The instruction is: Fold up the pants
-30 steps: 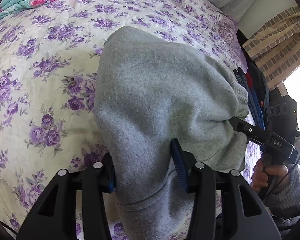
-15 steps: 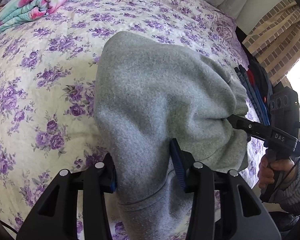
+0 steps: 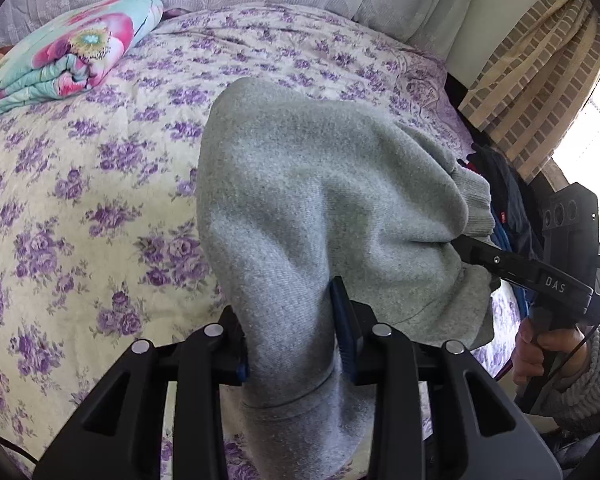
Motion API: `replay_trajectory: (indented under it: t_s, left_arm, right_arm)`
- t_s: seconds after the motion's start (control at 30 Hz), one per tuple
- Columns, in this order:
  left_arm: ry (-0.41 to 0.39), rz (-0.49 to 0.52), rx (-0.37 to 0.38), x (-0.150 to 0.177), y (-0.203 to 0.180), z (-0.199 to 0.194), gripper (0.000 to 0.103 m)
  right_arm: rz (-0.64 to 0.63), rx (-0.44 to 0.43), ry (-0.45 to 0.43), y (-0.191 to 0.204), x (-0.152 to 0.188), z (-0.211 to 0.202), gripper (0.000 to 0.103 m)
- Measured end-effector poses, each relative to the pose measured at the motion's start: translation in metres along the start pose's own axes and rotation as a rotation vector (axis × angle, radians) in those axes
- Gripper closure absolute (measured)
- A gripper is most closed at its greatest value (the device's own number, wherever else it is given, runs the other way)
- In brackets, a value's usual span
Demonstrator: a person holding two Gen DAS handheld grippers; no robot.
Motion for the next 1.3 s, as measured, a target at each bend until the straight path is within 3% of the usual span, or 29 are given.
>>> replay_trajectory:
  t_s: [0.13, 0.4, 0.6, 0.77, 0.93, 1.1, 1.3]
  left_arm:
    - [-0.063, 0.034, 0.024, -0.045, -0.010, -0.021, 0.071]
    - [-0.241, 0.166, 0.009, -0.192, -0.037, -0.070, 0.071]
    - [-0.312, 0.201, -0.029, -0.288, -0.044, -0.073, 0.071]
    - [-0.326, 0.175, -0.049, -0.338, -0.029, -0.041, 0.071]
    - [-0.289, 0.121, -0.073, -0.370, 0.005, 0.017, 0.071]
    - [-0.212, 0.053, -0.091, -0.381, 0.046, 0.092, 0.071]
    - [-0.109, -0.017, -0.097, -0.374, 0.091, 0.183, 0.071]
  right_arm:
    - [-0.060, -0.015, -0.074, 0.020, -0.044, -0.022, 0.052]
    - [-0.180, -0.059, -0.282, 0.068, -0.183, -0.065, 0.052]
    - [-0.228, -0.052, -0.388, 0.081, -0.278, -0.071, 0.053]
    - [-0.228, -0.034, -0.423, 0.065, -0.330, -0.041, 0.053]
    - [-0.235, -0.015, -0.392, 0.039, -0.363, 0.017, 0.053]
    - [-0.216, 0.003, -0.326, 0.000, -0.379, 0.094, 0.053]
    - [-0.162, 0.031, -0.238, -0.055, -0.374, 0.179, 0.053]
Point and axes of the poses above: each gripper's, at about its wrist camera, not at the fingertips, and z roughly the way its jaws point, y to its left, x to its underside, the point moved 8 cm from there along z, roughly the way its jaws point, and after that the axes turned 2 degrees about z, right-handed, at the moved point
